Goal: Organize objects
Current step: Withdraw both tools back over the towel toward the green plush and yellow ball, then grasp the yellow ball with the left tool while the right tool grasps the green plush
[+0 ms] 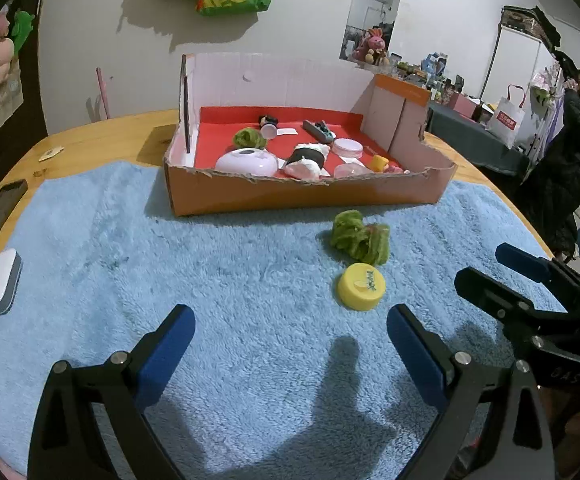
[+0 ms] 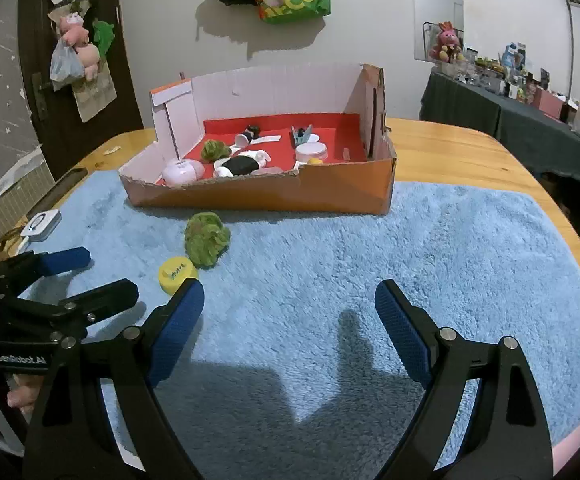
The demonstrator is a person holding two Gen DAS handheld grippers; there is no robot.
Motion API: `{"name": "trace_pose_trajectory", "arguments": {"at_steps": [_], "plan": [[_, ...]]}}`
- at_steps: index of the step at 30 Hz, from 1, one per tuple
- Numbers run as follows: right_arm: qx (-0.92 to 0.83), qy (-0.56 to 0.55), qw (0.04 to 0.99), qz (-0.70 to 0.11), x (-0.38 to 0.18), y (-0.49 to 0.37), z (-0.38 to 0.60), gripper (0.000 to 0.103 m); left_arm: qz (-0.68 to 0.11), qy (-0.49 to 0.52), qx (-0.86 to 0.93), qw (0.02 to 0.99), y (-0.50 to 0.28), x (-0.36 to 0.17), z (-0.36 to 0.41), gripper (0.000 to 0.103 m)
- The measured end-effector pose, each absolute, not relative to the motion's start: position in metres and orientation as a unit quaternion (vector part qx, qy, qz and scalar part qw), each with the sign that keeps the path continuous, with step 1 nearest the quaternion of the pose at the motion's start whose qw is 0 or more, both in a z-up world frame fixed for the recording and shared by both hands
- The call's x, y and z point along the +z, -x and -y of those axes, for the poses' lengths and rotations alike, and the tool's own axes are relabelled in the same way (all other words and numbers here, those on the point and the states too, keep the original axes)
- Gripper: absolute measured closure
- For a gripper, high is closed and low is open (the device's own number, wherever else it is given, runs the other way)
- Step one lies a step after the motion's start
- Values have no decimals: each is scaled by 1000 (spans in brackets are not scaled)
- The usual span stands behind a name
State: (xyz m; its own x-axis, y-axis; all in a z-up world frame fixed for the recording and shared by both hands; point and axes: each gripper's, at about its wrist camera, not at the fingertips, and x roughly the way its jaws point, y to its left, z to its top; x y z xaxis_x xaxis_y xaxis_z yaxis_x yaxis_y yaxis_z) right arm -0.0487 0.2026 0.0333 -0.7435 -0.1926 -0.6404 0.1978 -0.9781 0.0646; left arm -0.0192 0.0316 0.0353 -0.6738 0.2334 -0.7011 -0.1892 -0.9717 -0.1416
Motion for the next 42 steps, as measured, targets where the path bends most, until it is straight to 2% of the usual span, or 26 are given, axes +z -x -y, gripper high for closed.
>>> {"name": "trace_pose_trajectory", "arguments": {"at_steps": [11,25,31,34,39,42], "plan": [[-933,-344,102,4,32,51,-206,15,30,397,908,130,24,33,-38,5],[-929,-357,97,17,32,73,-222,15,-54,423,896,126,53,25,-64,8],[-906,-390,163,2,32,94,-214,15,-75,427,893,120,67,25,-45,8],[-889,-412,198,-21,29,107,-201,15,-97,421,892,134,71,26,-40,12],[-874,-426,224,-67,26,121,-183,15,-125,417,876,208,78,30,-38,27],[-867,-421,239,-119,26,122,-174,15,-147,414,866,239,80,31,-42,32]]}}
